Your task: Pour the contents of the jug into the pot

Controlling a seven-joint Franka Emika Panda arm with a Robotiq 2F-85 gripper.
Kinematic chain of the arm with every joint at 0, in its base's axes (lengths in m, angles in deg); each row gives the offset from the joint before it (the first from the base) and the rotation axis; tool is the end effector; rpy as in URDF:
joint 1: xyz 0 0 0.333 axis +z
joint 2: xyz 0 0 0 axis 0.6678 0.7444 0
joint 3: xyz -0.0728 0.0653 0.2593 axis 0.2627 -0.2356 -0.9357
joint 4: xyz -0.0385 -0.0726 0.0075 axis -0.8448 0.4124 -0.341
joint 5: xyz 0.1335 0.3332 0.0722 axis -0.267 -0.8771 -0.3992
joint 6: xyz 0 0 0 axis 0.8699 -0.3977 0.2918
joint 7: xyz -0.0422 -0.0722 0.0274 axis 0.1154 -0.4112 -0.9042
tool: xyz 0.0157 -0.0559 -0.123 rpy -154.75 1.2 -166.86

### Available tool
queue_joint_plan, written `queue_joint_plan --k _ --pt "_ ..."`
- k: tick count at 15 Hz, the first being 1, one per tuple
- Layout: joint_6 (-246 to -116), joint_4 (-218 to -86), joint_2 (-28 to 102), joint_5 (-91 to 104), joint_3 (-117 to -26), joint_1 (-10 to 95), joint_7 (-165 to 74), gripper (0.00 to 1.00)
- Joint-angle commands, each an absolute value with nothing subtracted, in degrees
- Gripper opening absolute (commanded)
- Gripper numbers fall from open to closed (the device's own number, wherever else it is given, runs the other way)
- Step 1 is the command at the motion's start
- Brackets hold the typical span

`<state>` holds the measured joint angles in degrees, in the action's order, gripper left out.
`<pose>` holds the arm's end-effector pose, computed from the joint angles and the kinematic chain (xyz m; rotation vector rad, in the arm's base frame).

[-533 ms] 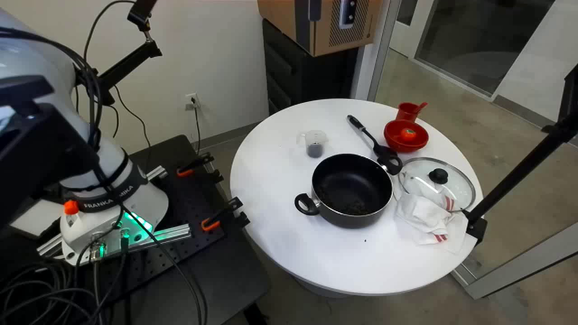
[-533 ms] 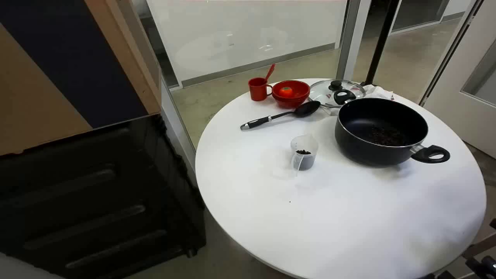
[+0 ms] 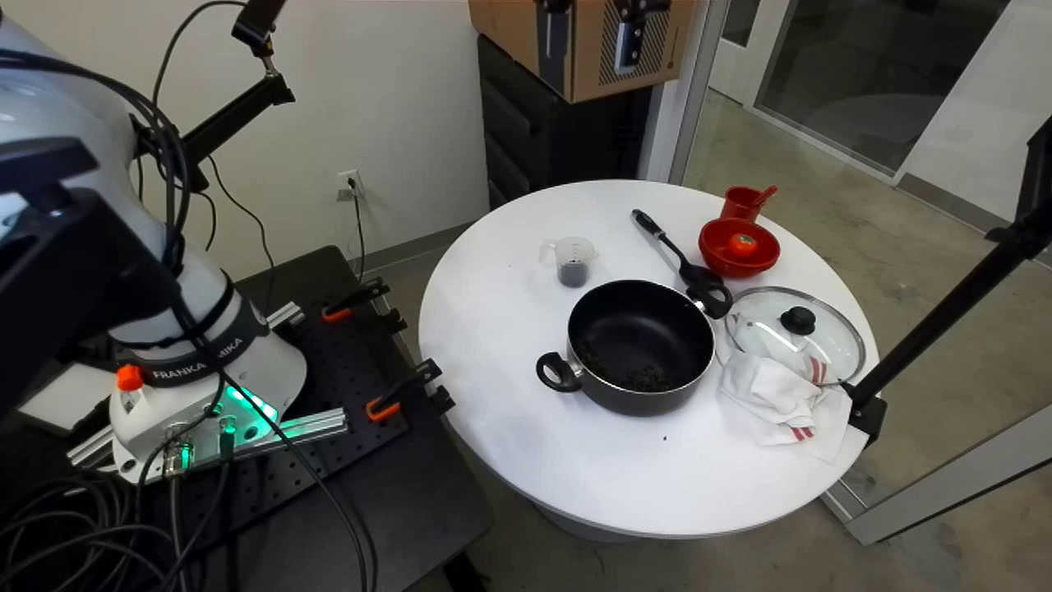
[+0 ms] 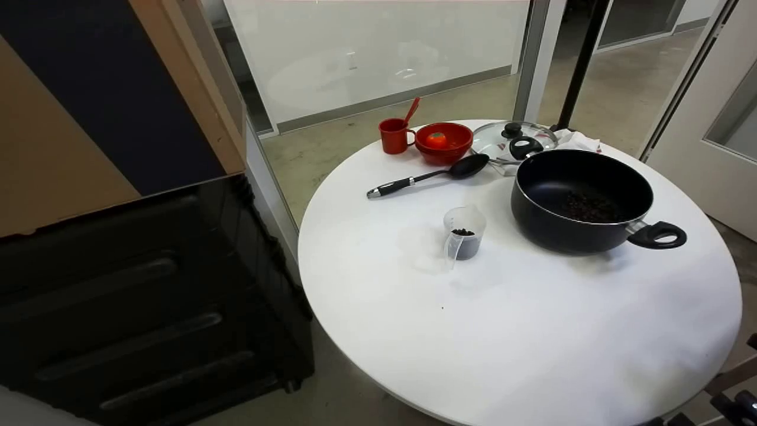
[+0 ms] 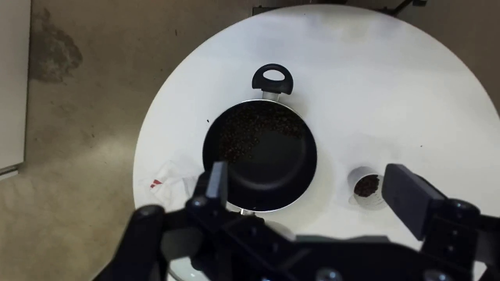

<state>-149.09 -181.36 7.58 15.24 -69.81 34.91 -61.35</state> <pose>0.4400 -0.1210 0.4405 2.9791 0.0747 -0.2127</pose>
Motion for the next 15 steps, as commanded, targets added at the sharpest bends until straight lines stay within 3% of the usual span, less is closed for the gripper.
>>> queue_joint_plan --k 1,15 --pt "-151.8 -182.4 11.1 15.8 -70.0 37.7 -68.9 1.0" --pt "-155.7 -187.1 12.5 12.4 -80.8 50.2 -90.0 1.0"
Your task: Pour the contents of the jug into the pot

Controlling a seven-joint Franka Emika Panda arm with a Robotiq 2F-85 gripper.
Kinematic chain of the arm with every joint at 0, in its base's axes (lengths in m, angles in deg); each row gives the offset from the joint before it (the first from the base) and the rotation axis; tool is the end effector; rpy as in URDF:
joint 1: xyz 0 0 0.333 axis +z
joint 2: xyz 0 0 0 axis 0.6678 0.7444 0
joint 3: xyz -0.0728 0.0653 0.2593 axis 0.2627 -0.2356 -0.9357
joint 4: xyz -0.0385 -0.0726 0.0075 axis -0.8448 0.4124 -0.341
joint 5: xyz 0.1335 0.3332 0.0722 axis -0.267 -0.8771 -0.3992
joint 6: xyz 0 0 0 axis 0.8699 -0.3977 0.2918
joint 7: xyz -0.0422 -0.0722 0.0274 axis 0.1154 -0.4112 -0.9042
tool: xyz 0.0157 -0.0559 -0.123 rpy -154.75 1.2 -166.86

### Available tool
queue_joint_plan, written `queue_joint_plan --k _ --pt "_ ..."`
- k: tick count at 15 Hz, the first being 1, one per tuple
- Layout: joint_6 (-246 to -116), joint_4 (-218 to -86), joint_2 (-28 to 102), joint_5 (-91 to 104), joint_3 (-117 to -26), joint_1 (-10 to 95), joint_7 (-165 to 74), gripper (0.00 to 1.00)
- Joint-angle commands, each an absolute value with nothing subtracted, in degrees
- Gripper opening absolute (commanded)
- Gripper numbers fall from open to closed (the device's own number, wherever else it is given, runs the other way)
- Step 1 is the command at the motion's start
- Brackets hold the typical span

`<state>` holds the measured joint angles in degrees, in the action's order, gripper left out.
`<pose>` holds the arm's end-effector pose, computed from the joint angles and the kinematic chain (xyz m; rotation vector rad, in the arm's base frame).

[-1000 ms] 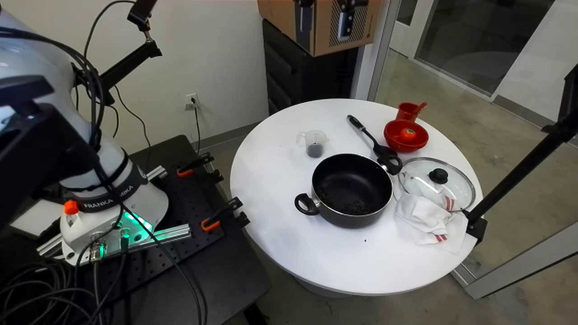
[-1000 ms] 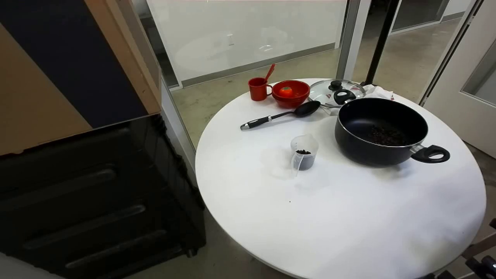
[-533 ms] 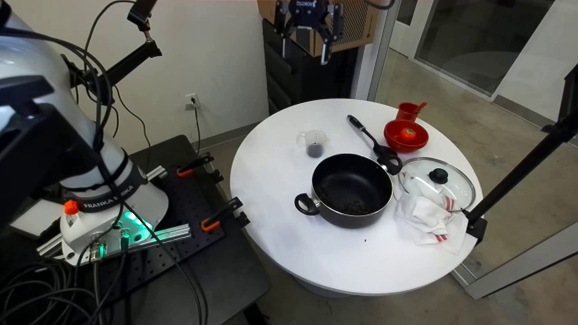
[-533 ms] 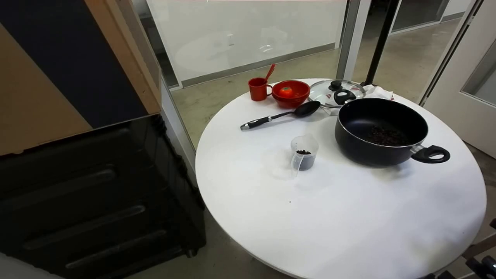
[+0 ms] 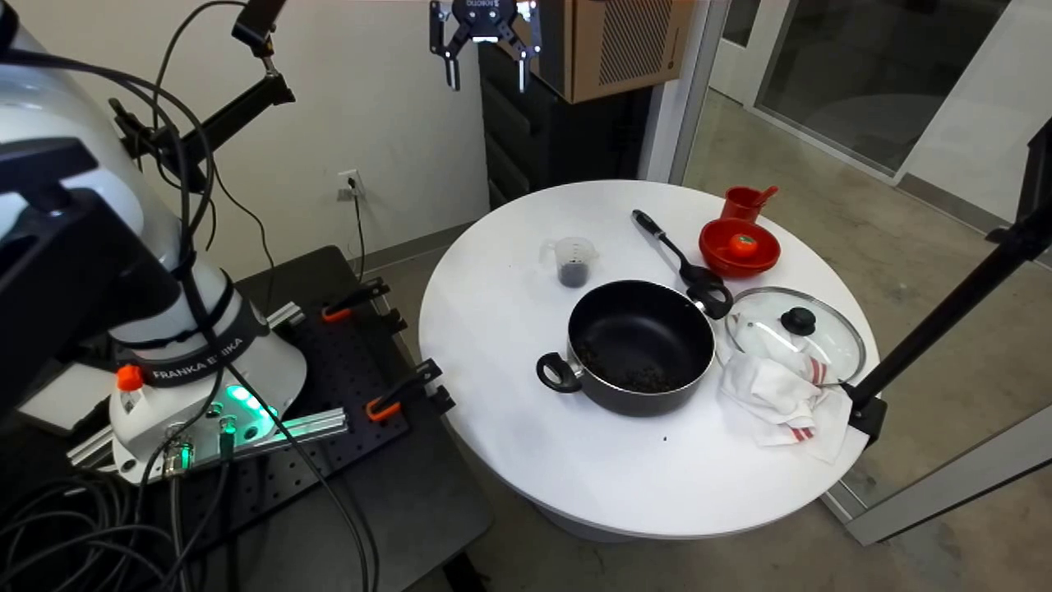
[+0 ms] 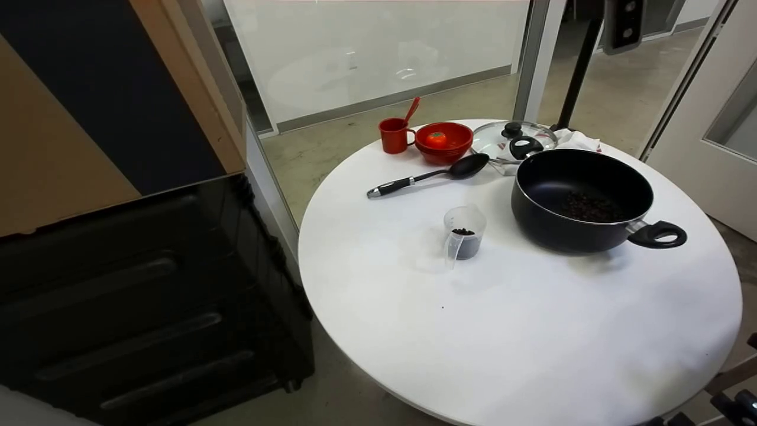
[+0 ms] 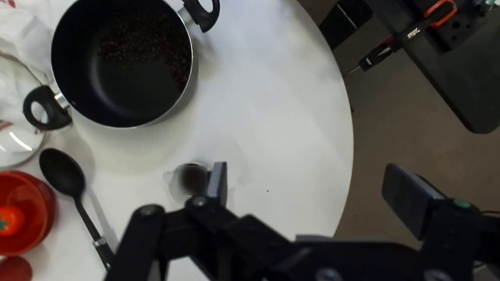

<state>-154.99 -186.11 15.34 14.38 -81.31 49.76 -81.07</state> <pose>0.4515 0.0931 0.3503 2.6893 1.2573 -0.3714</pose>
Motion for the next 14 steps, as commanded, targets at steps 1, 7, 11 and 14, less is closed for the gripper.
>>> queue_joint_plan --k 1,7,11,14 --pt "-156.1 -187.4 11.7 11.6 -80.0 49.9 -94.1 1.0" --pt "-155.0 -186.2 12.8 12.7 -80.2 49.8 -92.5 1.0" --pt "-154.4 -185.2 14.0 8.0 -79.6 50.4 -98.2 1.0" --pt "-154.1 -183.9 14.8 0.7 -79.8 51.1 -106.9 1.0"
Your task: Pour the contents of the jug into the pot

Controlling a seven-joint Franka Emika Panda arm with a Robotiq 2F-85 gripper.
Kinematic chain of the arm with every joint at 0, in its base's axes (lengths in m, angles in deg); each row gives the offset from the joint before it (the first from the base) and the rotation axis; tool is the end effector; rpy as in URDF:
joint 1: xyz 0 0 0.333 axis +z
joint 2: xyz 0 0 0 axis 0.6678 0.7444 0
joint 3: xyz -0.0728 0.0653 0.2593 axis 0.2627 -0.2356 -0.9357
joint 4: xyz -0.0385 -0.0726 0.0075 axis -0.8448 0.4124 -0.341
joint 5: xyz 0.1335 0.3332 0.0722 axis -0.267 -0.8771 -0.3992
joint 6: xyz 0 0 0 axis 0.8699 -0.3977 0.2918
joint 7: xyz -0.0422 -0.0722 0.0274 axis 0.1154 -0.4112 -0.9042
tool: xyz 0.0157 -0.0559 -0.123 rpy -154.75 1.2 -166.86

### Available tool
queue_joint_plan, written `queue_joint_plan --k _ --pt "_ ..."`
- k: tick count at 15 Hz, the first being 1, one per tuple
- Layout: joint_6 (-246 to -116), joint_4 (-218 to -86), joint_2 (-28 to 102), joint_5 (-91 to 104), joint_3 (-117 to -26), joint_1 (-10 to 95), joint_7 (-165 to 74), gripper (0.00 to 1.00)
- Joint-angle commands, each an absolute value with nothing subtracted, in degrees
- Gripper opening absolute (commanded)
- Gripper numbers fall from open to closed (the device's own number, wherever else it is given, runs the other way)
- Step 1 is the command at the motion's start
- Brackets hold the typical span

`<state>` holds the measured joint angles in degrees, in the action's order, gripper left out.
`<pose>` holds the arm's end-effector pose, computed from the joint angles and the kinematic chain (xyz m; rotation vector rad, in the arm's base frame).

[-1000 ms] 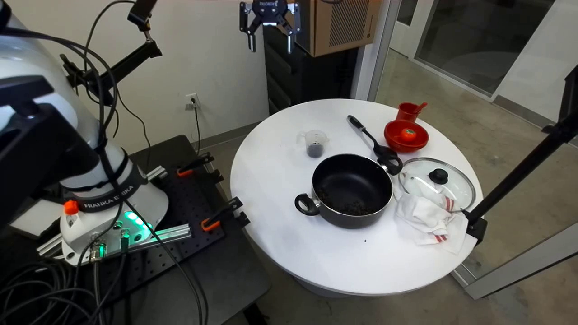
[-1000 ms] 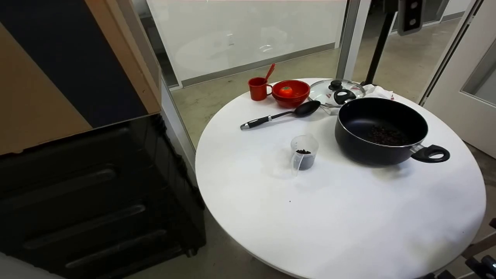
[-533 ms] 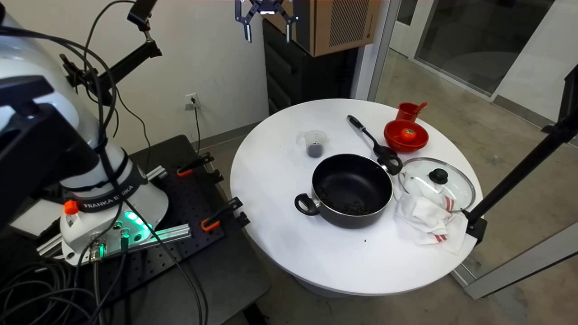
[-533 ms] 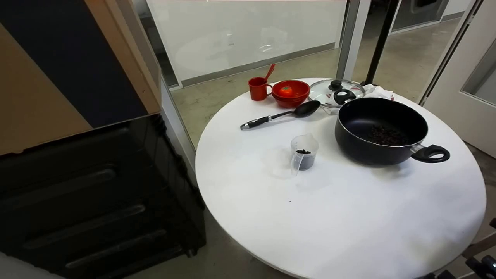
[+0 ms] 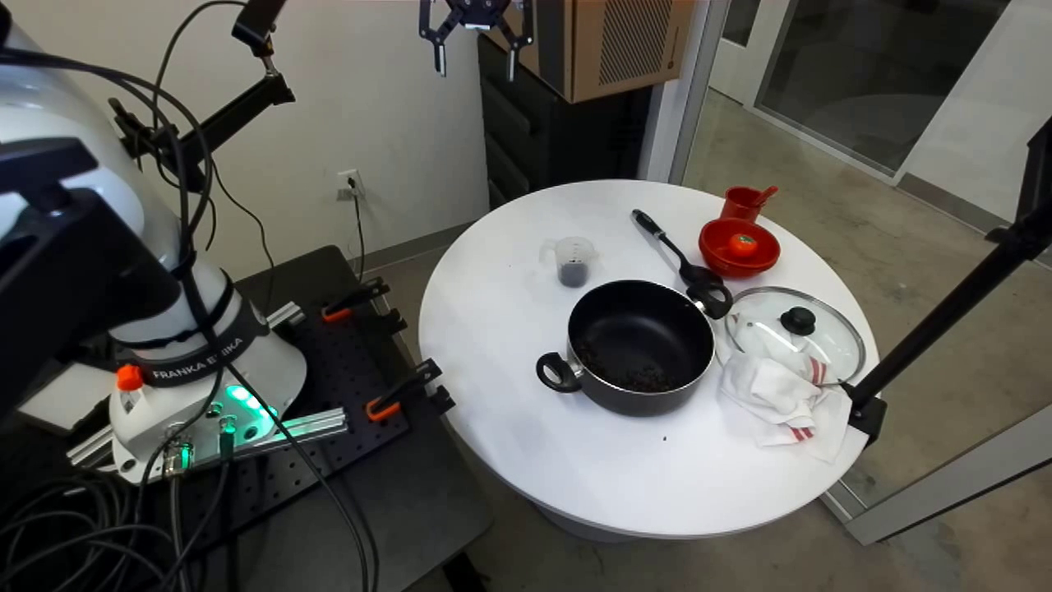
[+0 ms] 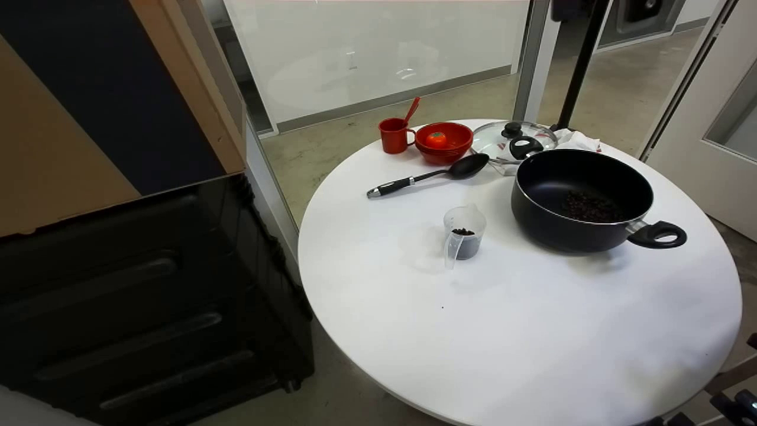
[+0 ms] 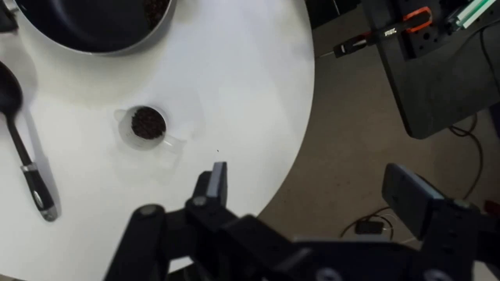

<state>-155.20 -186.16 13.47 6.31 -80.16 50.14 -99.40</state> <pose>0.4481 0.1005 0.3635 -2.6469 -1.6593 0.3088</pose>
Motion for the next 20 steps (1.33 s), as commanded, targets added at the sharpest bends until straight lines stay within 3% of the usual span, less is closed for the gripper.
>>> queue_joint_plan --k 1,4,12,20 --pt "-153.5 -182.8 15.8 -1.7 -79.9 51.3 -109.5 1.0" --pt "-150.2 -179.6 19.7 -4.6 -80.2 51.2 -117.4 1.0" --pt "-148.8 -172.4 36.1 10.5 -82.7 50.6 -129.6 1.0" --pt "-165.0 -170.8 42.3 22.3 -87.0 52.0 -133.0 1.0"
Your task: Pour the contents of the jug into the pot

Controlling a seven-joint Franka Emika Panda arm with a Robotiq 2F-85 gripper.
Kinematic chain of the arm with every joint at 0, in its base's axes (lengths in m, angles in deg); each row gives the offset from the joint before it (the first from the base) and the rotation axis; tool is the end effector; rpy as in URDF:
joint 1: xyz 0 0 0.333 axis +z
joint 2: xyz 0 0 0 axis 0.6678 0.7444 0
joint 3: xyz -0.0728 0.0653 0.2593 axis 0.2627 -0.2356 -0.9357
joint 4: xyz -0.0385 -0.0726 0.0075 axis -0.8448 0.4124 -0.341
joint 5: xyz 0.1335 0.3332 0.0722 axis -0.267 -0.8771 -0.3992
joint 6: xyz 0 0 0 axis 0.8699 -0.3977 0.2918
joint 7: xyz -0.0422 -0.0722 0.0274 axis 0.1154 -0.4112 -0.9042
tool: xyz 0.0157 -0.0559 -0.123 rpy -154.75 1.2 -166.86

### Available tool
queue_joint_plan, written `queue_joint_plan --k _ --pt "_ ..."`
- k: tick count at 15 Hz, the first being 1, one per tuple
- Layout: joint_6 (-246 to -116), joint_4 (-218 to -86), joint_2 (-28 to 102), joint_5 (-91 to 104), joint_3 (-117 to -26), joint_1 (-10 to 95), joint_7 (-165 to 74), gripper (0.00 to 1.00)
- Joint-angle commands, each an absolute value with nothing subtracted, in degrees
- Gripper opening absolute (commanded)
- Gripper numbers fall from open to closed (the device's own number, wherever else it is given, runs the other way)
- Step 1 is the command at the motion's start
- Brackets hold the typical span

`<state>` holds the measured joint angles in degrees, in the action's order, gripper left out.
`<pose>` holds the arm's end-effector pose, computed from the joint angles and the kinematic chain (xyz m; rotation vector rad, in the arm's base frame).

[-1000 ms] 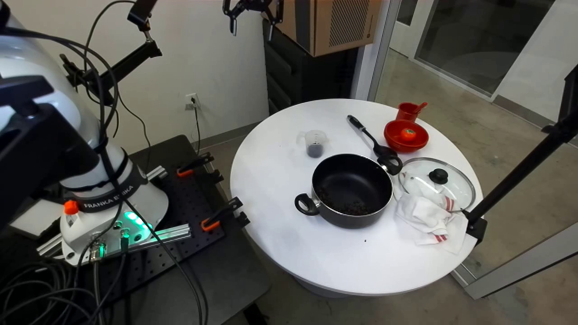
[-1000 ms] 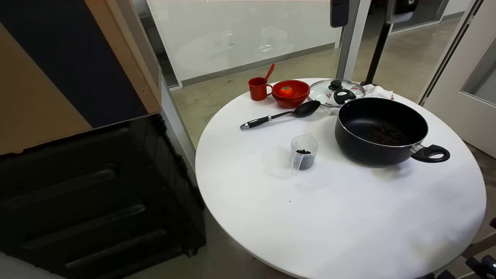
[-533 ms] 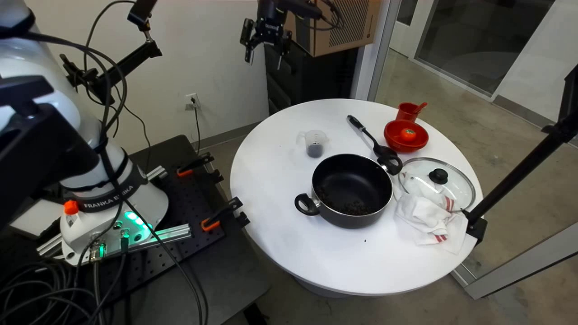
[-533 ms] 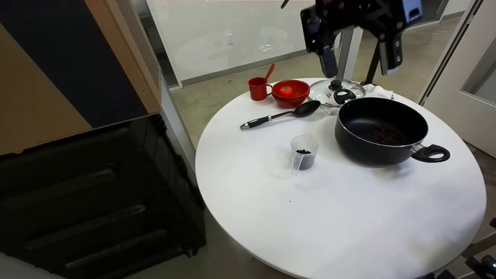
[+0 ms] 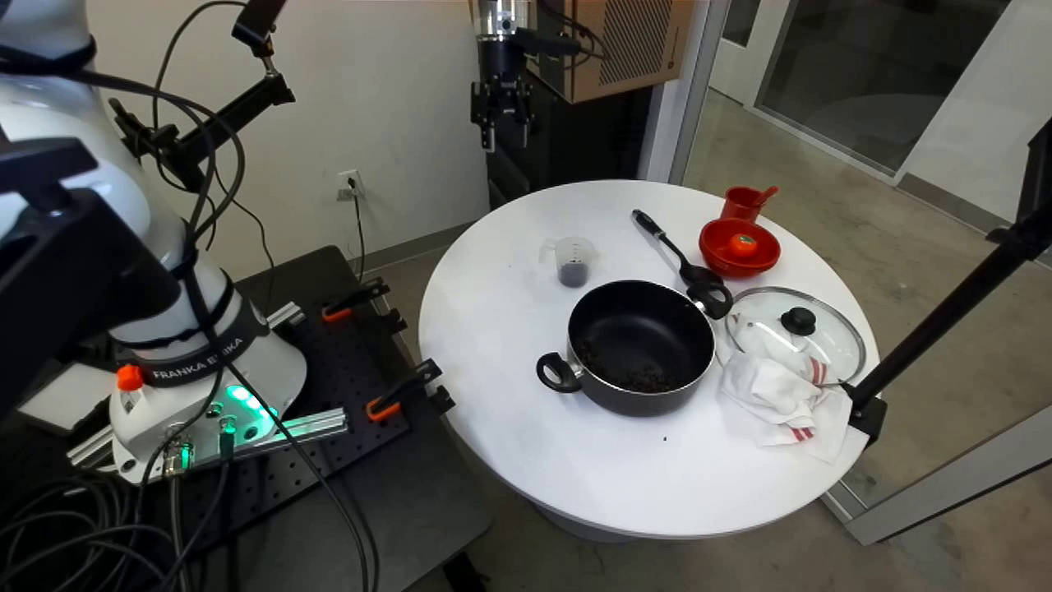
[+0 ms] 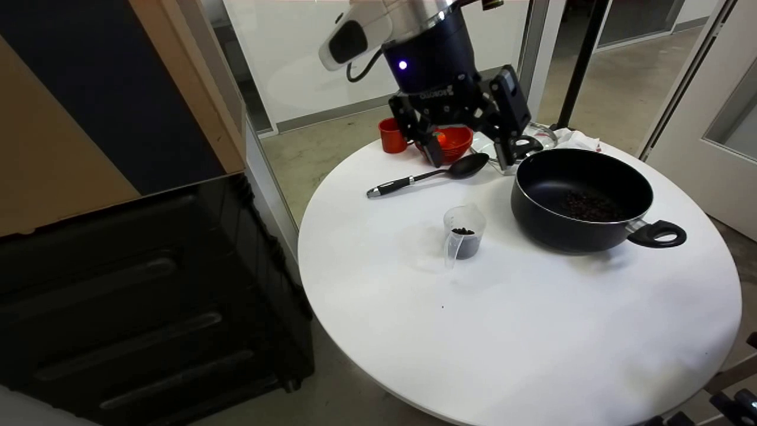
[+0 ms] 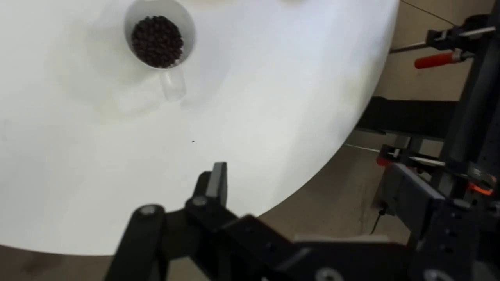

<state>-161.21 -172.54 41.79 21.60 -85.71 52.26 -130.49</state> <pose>0.5050 0.1657 0.2185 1.7152 2.5540 -0.5907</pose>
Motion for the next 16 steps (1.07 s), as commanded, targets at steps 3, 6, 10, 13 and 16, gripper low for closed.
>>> queue_joint_plan --k 3,6,10,13,16 --pt "-163.2 -172.1 42.2 21.8 -86.7 52.1 -130.7 1.0" --pt "-163.2 -172.3 42.2 21.8 -86.6 51.9 -130.7 1.0" --pt "-167.4 -174.2 45.3 20.9 -86.9 50.9 -132.4 1.0" --pt "-175.0 -174.1 48.7 23.4 -86.3 50.1 -135.1 1.0" --pt "-180.0 -172.3 52.7 28.0 -84.3 50.2 -137.7 1.0"
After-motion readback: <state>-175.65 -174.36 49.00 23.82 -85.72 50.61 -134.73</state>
